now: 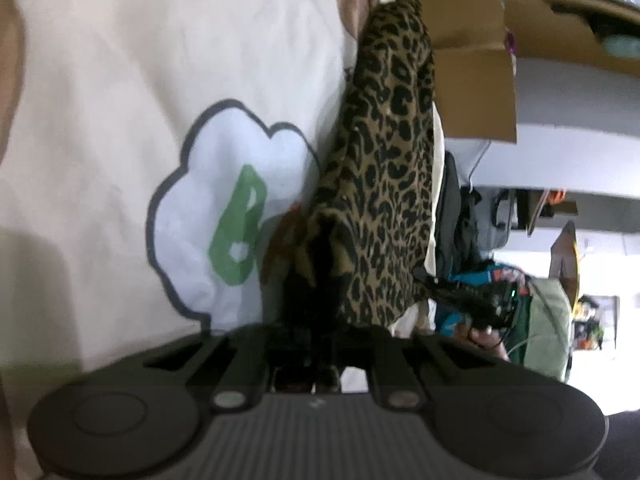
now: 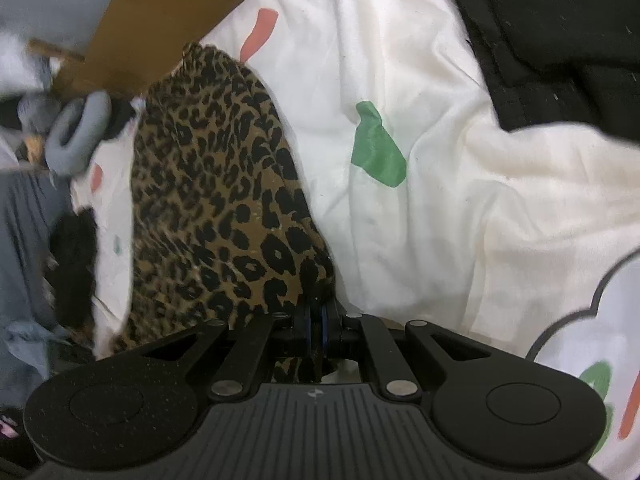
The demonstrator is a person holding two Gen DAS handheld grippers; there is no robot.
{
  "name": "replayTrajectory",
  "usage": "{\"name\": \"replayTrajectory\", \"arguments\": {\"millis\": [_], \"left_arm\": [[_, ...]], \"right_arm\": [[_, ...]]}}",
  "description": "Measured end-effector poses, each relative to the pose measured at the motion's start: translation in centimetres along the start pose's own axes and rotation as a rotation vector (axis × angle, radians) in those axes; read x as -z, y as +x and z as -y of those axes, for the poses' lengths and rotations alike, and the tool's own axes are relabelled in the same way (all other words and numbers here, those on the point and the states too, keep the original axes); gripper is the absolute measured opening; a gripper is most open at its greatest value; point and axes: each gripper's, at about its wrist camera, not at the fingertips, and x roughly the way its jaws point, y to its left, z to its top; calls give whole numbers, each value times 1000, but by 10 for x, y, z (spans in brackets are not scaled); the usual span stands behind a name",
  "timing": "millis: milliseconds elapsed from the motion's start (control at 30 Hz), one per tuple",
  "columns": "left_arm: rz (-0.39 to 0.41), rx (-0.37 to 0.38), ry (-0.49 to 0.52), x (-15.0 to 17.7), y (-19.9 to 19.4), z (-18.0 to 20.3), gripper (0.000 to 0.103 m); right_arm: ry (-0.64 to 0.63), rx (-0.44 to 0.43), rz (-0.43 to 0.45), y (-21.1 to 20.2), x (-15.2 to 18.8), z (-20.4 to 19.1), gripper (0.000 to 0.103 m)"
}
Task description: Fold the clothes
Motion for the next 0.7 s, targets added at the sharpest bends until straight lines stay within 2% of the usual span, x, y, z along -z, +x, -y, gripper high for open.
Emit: {"name": "replayTrajectory", "arguments": {"millis": [100,300,567,700], "left_arm": [[11,25,16,2,-12,9,6],[33,44,42,11,-46,23,6],[13,22,25,36,-68,35,6],[30,15,12,35,-66,31,6]], "right_arm": [[30,-45,3,-7,4,1,2],[10,-109,-22,-20,16,-19,2],[15,-132,-58,-37,37,-33,2],[6,-141,-92,-46,53,-39,2]]}}
